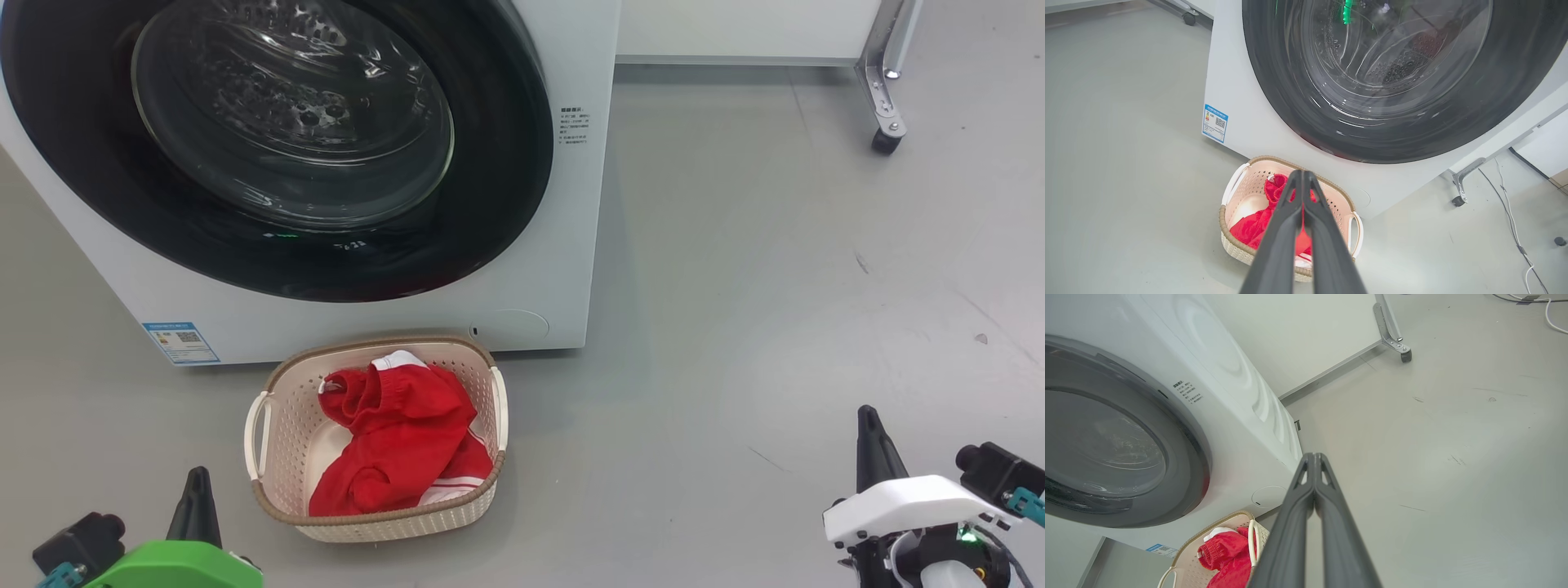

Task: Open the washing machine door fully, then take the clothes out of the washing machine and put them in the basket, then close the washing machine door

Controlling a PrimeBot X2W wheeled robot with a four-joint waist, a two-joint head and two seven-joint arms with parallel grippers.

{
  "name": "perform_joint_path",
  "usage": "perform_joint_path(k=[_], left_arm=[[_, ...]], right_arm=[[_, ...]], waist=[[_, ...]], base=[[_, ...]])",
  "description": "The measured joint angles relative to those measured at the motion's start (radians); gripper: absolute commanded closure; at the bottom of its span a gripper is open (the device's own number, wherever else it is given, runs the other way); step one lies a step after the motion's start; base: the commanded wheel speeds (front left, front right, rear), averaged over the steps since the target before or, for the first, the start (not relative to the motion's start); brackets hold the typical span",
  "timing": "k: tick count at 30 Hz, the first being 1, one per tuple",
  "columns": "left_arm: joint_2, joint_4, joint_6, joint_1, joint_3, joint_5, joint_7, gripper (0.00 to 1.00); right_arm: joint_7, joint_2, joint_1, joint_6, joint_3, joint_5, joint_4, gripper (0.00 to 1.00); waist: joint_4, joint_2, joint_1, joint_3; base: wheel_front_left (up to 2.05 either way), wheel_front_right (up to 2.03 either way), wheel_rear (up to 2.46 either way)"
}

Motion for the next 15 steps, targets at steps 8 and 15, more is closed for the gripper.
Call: perform_joint_path(k=[8, 15], left_arm=[[0.001, -0.003, -0.002, -0.007, 0.005, -0.1, 0.027, 1.0], [0.002, -0.011, -0.004, -0.015, 0.008, -0.196, 0.047, 1.0]], right_arm=[[0.03, 0.0, -0.006, 0.003, -0.019, 0.099, 0.0, 1.0], [0.054, 0.0, -0.013, 0.004, -0.035, 0.19, 0.0, 1.0]], waist=[[-0.004, 0.0, 0.0, -0.003], [-0.008, 0.0, 0.0, -0.006]], base=[[0.0, 0.0, 0.0], [0.0, 0.0, 0.0]])
